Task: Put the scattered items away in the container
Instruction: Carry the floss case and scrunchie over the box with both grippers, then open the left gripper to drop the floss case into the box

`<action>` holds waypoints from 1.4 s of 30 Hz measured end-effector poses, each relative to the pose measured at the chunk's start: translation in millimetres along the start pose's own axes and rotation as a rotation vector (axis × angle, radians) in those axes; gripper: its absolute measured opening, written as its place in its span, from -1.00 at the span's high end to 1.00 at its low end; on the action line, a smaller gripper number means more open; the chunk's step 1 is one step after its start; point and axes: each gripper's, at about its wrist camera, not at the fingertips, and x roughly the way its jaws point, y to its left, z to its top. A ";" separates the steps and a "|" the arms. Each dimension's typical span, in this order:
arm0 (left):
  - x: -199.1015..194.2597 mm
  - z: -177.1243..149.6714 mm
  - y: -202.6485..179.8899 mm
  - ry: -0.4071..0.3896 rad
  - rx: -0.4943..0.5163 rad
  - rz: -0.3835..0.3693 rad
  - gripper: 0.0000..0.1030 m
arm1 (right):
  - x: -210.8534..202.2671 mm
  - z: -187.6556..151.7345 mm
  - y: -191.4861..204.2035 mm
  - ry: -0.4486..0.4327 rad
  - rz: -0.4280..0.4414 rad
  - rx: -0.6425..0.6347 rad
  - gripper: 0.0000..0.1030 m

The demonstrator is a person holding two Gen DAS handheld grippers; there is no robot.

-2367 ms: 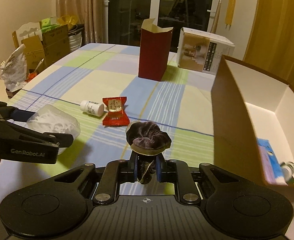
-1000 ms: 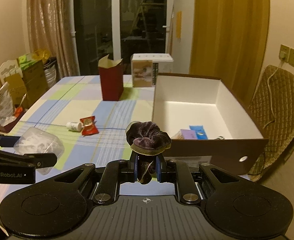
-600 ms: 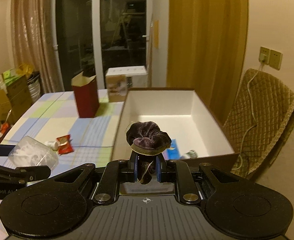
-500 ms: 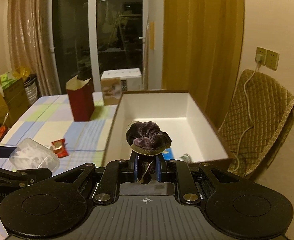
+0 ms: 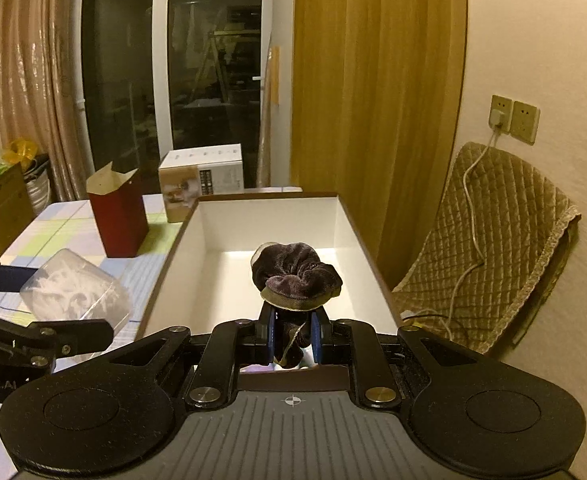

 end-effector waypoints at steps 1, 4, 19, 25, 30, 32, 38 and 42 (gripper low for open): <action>3.9 2.8 -2.0 0.000 0.002 -0.005 -0.59 | 1.8 0.3 -1.9 0.002 -0.001 0.001 0.62; 14.5 8.4 -7.9 0.002 0.006 -0.017 -0.59 | 7.5 0.8 -6.4 0.008 -0.005 0.003 0.62; 58.7 14.9 -14.7 0.038 0.027 -0.040 -0.60 | 37.8 2.6 -19.7 0.044 -0.008 0.008 0.62; 74.2 17.2 -13.1 0.048 0.035 -0.045 -0.60 | 48.4 1.5 -22.6 0.057 -0.010 0.007 0.62; 85.1 18.5 -13.8 0.056 0.040 -0.050 -0.60 | 56.8 0.4 -25.3 0.068 -0.011 0.012 0.62; 89.2 19.5 -15.3 0.056 0.045 -0.055 -0.60 | 58.9 0.0 -26.7 0.071 -0.012 0.014 0.62; 98.8 22.4 -20.1 0.042 0.062 -0.073 -0.61 | 62.8 -1.2 -30.9 0.078 -0.015 0.018 0.62; 98.0 22.4 -16.7 0.026 0.050 -0.057 -0.61 | 64.6 -1.5 -32.1 0.081 -0.014 0.019 0.62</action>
